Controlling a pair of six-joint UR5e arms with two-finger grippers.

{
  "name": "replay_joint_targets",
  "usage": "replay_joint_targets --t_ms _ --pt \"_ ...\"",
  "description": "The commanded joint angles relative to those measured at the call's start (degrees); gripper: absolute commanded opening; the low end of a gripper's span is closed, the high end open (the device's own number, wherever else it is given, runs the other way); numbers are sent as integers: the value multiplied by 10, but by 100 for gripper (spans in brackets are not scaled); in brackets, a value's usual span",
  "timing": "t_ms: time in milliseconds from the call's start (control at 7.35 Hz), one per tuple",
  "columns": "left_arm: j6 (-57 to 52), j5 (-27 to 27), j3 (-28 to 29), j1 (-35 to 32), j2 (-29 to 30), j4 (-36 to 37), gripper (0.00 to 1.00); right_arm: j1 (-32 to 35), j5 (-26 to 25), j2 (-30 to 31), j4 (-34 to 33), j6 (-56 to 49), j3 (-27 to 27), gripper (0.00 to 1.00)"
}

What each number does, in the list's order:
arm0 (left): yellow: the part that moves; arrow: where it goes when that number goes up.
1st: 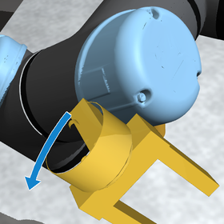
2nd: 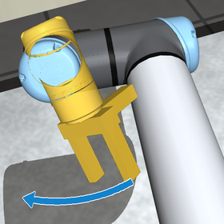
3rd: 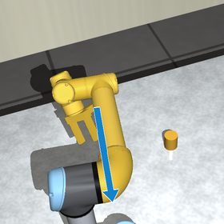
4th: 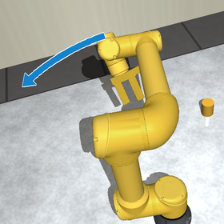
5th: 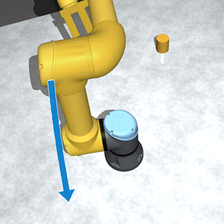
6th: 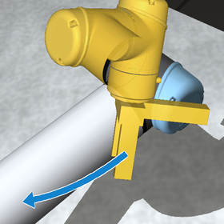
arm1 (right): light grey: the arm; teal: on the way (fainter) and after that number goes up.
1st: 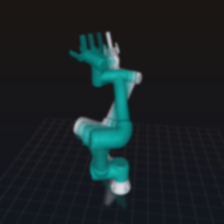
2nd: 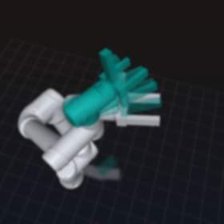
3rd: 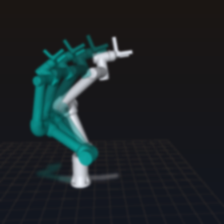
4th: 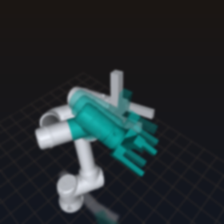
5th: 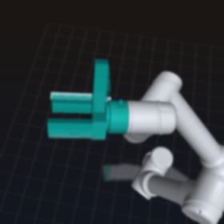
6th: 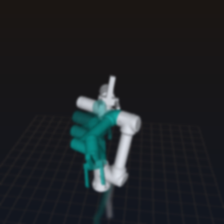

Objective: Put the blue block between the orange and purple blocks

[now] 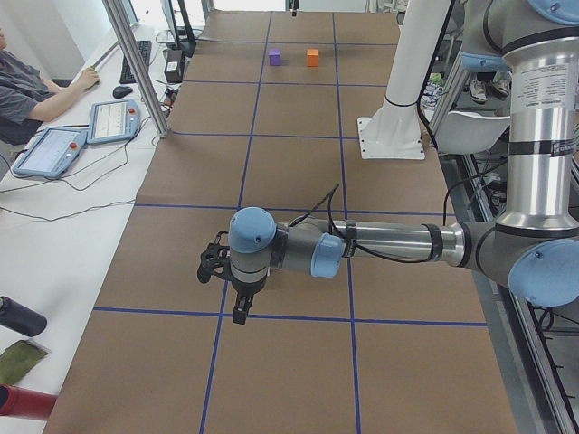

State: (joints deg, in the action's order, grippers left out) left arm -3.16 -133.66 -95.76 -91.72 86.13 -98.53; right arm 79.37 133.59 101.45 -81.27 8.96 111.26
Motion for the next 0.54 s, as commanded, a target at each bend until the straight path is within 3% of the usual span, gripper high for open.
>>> replay_joint_targets --t_ms 0,408 --pt "1 -5 0 1 9 -5 100 0 0 0 0 0 0 100" --pt "67 -8 54 22 65 -26 100 0 0 0 1 0 0 100"
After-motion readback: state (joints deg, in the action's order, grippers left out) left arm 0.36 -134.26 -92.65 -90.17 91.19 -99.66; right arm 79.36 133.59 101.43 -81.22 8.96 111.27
